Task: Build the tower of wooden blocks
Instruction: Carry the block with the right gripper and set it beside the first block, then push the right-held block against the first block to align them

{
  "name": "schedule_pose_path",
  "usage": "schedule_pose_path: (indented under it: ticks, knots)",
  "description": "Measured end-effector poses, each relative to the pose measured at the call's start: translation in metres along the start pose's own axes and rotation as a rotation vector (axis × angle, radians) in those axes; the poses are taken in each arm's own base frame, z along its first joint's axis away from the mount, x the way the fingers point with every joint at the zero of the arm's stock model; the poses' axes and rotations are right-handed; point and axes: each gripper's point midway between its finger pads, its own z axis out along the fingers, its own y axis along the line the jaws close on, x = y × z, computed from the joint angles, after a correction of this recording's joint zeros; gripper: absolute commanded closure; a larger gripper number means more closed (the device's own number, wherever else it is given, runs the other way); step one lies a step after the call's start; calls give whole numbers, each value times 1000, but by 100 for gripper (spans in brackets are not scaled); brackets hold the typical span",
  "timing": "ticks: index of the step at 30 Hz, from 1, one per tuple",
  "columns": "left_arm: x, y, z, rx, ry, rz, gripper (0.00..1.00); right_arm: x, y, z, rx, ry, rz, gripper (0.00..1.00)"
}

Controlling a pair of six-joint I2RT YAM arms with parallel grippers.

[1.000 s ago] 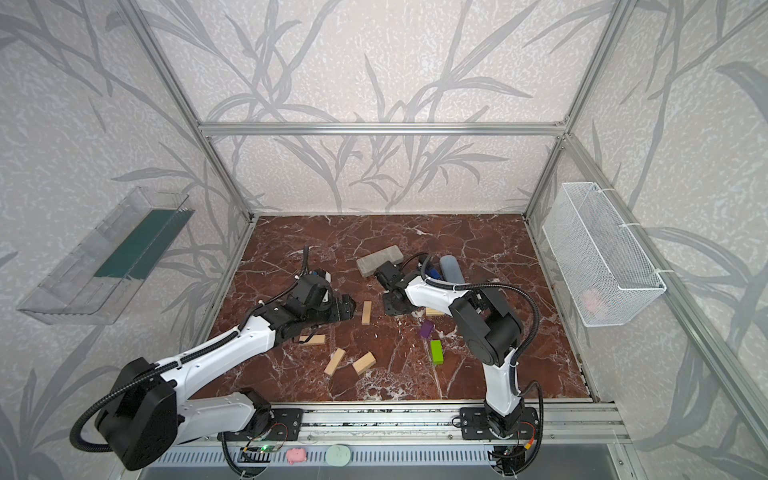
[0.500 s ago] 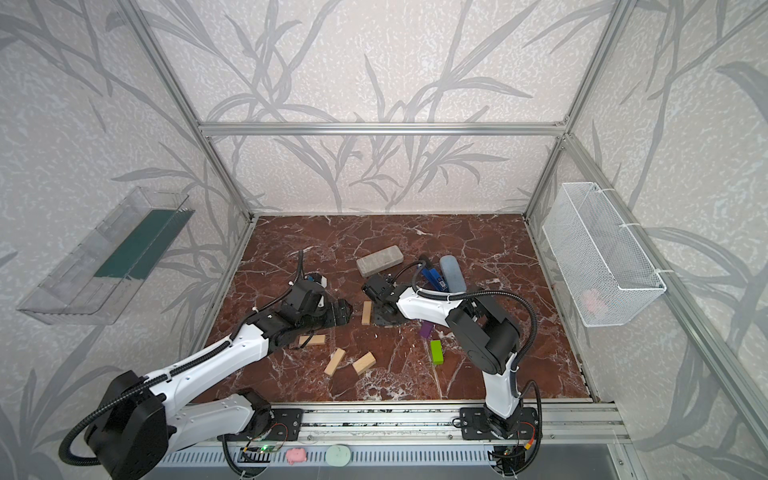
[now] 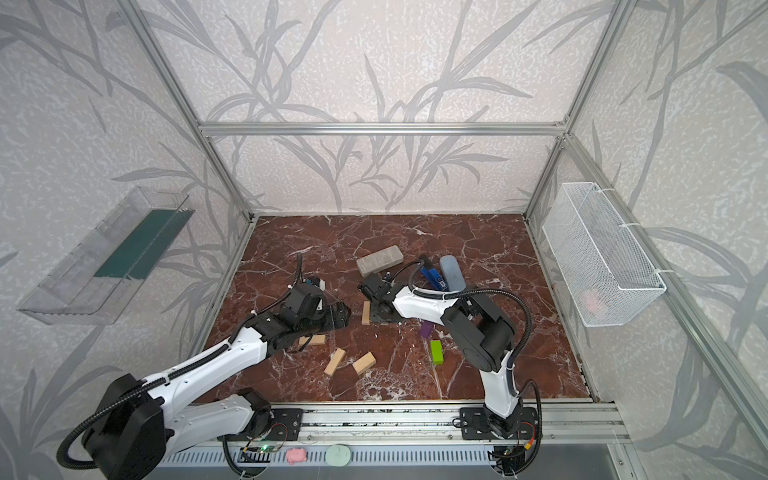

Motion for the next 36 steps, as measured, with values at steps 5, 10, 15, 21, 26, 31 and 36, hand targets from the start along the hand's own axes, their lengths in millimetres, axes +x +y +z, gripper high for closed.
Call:
schedule_pose_path:
  ticks: [5,10,15,21,26,31,36]
  knots:
    - [-1,-1,-2,5,-6,0,1,1,2,-1,-4,-1,-3,59]
    - [-1,-2,-2,10,-4,0,0,-2,4,-12,-23,-20,-2,58]
    - [1,-4,-2,25,7,0,2,-4,-3,-39,-84,-50,10,59]
    - [0,-10,-1,51,10,0,3,-2,-6,-36,-172,-6,11,62]
    - [4,-11,4,56,32,0,3,1,-6,-32,-220,26,1,64]
    - [6,-12,9,58,43,0,3,-4,-1,-32,-267,22,1,68]
    - [8,-11,12,54,54,0,3,0,-8,-19,-275,50,20,70]
